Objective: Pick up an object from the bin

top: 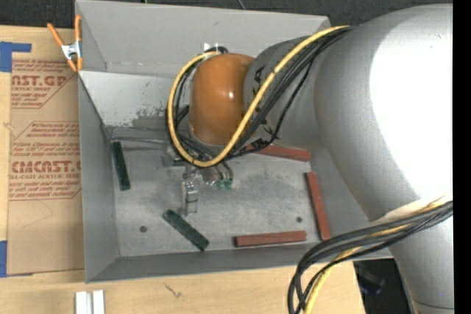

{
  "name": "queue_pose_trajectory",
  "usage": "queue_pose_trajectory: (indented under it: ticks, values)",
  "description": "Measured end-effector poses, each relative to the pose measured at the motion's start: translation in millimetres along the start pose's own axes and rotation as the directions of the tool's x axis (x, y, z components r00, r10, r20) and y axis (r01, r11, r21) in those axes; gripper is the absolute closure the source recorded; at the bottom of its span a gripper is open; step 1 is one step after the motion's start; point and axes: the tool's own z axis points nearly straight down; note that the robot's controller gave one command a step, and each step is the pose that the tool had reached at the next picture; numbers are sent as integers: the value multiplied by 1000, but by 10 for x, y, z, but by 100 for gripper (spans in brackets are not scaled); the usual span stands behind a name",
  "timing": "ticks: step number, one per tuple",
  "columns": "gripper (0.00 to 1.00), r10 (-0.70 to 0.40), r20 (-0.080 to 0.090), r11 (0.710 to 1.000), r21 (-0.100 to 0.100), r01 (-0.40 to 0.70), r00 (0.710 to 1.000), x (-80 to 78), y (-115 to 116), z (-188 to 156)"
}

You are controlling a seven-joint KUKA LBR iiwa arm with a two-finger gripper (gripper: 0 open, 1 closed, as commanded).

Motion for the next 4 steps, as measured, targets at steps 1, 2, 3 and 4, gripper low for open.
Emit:
queue_pose_trajectory:
  ticks: [1, 2, 3, 4]
  values:
    - [0, 1, -2, 1000, 2, -1, 1000, 350, -508, -34]
    - [0, -80, -6, 997, 10, 80, 997, 439, -653, -33]
    - [0, -314, -2, 949, 2, 314, 949, 606, -168, -47]
    - [0, -246, -4, 969, -1, 246, 969, 772, -115, -73]
